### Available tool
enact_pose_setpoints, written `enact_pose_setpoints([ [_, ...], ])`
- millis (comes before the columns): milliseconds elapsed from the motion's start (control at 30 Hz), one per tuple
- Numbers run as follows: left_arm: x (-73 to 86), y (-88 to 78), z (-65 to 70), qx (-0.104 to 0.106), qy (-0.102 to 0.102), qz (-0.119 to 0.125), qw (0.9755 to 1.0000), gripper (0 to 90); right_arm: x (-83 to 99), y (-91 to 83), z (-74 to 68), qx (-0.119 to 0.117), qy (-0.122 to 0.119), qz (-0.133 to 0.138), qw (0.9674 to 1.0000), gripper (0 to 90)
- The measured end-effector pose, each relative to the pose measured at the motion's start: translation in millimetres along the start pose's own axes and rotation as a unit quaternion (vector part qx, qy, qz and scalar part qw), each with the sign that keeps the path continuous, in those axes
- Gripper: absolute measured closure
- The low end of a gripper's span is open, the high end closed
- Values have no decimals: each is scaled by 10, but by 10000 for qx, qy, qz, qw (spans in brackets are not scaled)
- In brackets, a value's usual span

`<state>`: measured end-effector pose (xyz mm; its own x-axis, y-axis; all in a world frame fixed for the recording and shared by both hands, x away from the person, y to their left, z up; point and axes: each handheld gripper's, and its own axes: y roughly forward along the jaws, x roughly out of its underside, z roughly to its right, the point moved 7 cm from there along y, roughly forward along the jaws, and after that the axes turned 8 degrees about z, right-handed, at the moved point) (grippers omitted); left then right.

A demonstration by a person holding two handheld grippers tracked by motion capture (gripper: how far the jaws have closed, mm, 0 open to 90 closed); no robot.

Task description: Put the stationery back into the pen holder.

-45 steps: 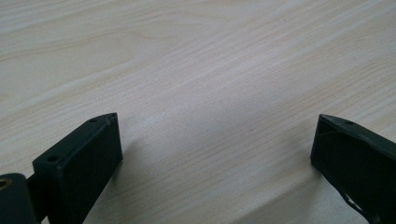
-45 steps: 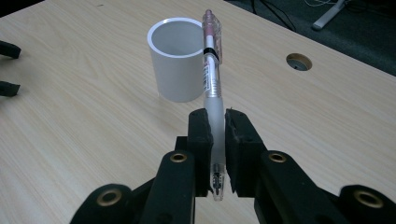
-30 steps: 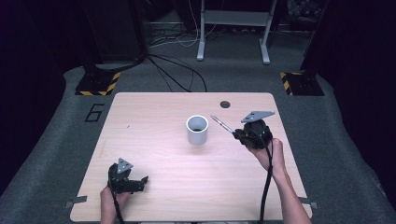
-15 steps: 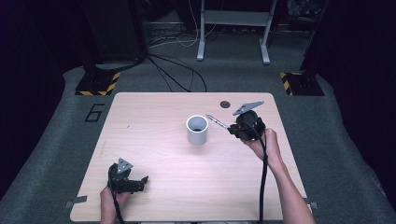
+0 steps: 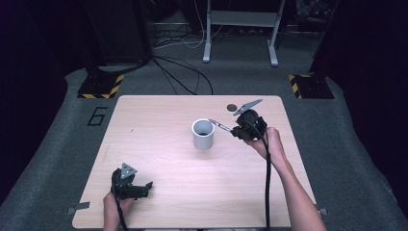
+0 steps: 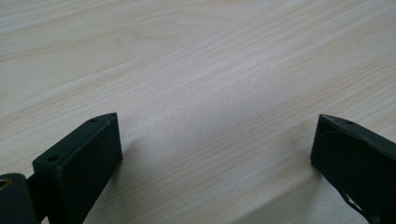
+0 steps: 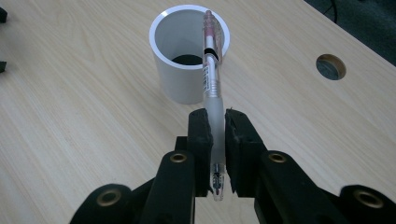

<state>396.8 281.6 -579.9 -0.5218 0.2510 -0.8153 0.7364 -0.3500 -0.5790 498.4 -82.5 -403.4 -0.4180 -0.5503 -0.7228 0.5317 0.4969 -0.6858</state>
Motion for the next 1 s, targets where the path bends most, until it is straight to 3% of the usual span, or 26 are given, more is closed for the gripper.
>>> enact_pose_setpoints([
  [233,0,0,0,0,2,-1,10000,20,-64,73,-33,-111,-45,-167,9998,811],
  [633,0,0,0,1,3,0,10000,21,-144,282,-43,-155,90,-544,9984,810],
  [833,0,0,-1,-1,0,0,10000,21,-197,432,-35,-274,130,-926,9952,810],
  [933,1,1,3,11,-15,-1,10000,21,-211,473,-39,-302,134,-948,9949,809],
  [1000,0,1,1,11,-6,-3,10000,21,-212,498,-28,-349,23,-1068,9937,809],
])
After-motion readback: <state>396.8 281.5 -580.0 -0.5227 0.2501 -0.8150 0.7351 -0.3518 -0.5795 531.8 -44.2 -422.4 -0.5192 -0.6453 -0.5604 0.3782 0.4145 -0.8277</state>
